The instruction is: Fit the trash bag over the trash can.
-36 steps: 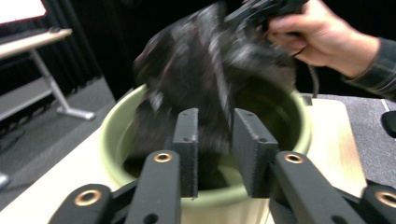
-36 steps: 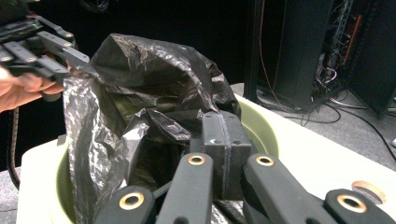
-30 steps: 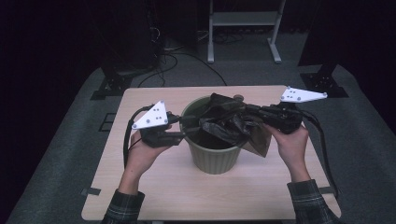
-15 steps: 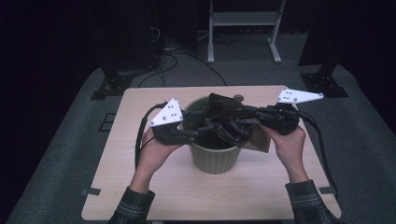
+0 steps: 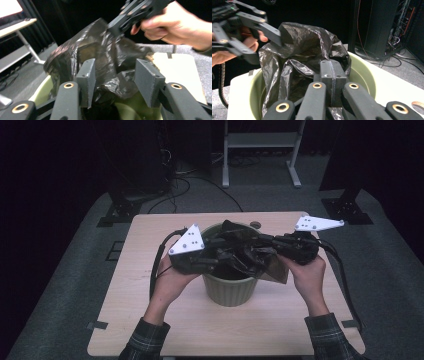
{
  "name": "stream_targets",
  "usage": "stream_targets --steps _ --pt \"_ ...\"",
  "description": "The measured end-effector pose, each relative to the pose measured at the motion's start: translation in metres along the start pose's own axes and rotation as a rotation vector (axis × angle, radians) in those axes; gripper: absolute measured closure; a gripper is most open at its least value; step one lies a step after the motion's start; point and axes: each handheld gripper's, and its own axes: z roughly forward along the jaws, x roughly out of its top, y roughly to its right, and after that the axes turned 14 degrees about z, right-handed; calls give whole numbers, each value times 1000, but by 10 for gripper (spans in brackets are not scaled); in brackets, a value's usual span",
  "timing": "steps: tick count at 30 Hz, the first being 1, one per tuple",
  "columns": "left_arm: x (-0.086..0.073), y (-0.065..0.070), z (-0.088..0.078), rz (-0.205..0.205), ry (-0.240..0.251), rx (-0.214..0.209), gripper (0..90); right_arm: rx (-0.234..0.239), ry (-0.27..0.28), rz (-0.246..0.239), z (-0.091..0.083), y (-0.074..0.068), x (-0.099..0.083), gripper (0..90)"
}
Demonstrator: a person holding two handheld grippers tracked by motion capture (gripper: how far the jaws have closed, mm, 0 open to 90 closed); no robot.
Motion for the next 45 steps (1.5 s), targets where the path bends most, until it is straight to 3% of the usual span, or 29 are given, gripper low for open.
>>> stream_targets --steps 5,6,10,21,26,36,39,40,41,45 --pt "-11 -4 2 -18 -38 -14 873 -3 1 -2 -1 2 -1 900" --pt "-13 -5 1 -22 -42 -13 896 -5 2 -2 -1 2 0 900" --pt "-20 -10 -7 -38 -55 0 897 -20 3 3 -6 6 0 900" --pt "-37 -36 -51 -86 -83 94 898 -79 26 -2 -26 16 7 900" --pt "-49 -48 -66 -119 -100 131 898 -127 13 -10 -33 22 8 900" --pt "-82 -62 -85 -199 -152 189 898 -233 -18 42 -46 47 -4 900" --pt "-87 -60 -84 -212 -146 182 898 -240 -33 69 -47 55 -12 900" --pt "-86 -59 -83 -206 -140 178 897 -221 -27 76 -48 58 -14 898" --pt "-85 -58 -82 -199 -140 175 897 -209 -8 79 -50 58 -14 789" --pt "-80 -57 -79 -183 -128 162 897 -180 48 75 -57 52 -6 704"
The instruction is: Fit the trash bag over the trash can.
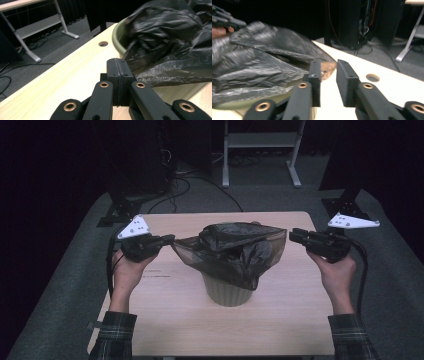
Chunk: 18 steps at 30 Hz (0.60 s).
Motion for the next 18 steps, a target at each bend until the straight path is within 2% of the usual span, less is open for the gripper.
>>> stream_targets --steps 3,5,7,11,13,15,18 --pt "3 3 1 18 8 -15 897 20 27 -33 -6 -9 9 666" --pt "5 4 1 19 15 -18 893 56 35 -44 -8 -15 16 640" --pt "7 5 1 23 16 -22 839 92 39 -58 -4 -21 22 614" --pt "11 7 0 34 30 -10 674 140 3 -102 20 -30 31 557" --pt "14 7 -2 43 38 -7 611 164 -17 -108 32 -32 32 513" --pt "15 8 -4 40 63 -17 545 201 -40 -116 44 -33 32 497" --pt "15 8 -3 45 70 -24 473 236 -71 -123 57 -34 29 467"
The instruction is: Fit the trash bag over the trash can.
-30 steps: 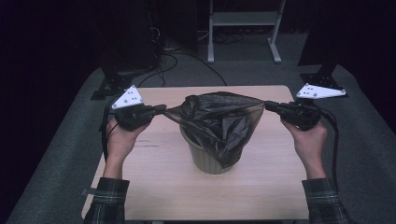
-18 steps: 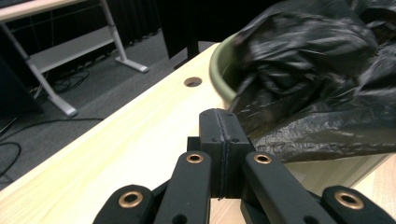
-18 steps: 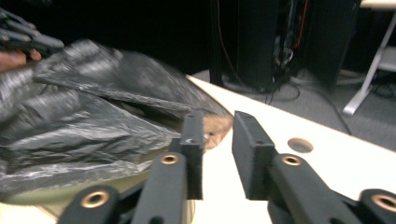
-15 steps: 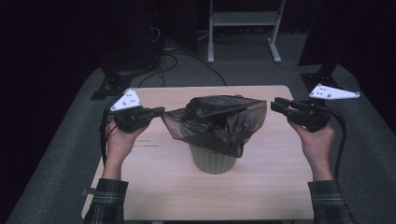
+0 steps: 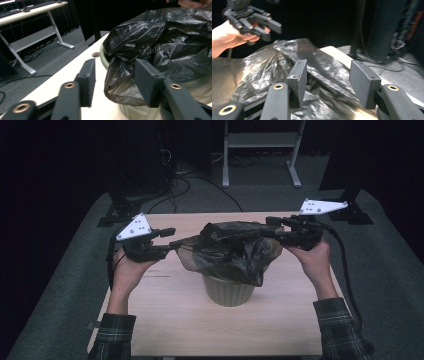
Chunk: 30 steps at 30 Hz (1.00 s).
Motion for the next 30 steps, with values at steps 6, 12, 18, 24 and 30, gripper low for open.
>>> stream_targets --steps 6,12,18,24,30 --pt "-2 0 17 -1 -19 -17 377 -3 -42 -14 17 3 -5 415" --pt "-7 1 35 -1 -68 -53 387 -57 -108 -26 31 13 -9 539" --pt "-13 1 44 0 -104 -81 680 -77 -109 -21 35 19 -9 897" --pt "-16 -4 45 -11 -109 -63 884 -86 -94 4 34 24 -7 900" --pt "-16 -23 49 -56 -91 -7 886 -113 -59 43 34 39 1 900"
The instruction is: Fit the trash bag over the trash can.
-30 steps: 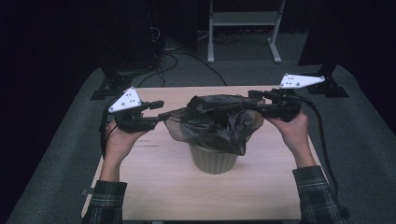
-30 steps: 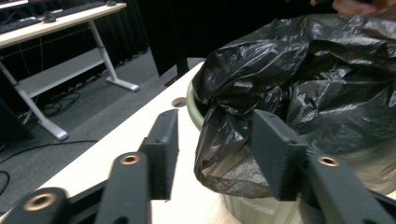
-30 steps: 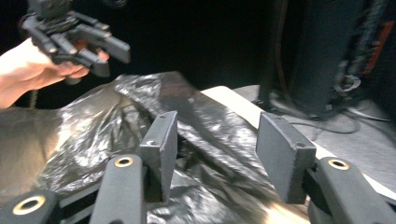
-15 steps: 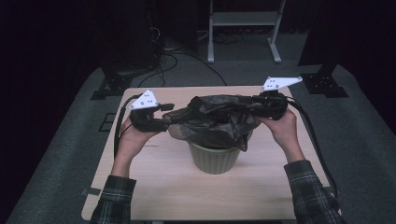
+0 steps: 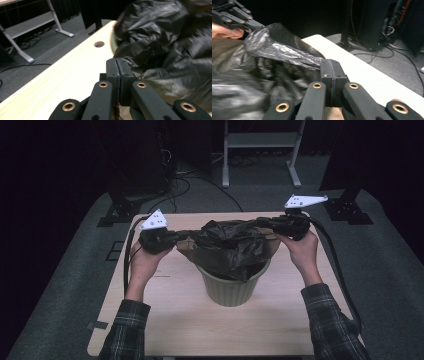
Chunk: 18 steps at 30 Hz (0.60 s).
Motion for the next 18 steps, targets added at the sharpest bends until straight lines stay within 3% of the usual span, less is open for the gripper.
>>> stream_targets --steps 7,11,18 --pt "-5 -18 17 -41 -21 50 891 -58 4 41 13 21 8 900" --pt "-13 -22 30 -64 -79 36 892 -94 -23 73 20 32 6 900" --pt "-30 -19 49 -93 -163 7 892 -166 -101 76 34 39 -7 900"
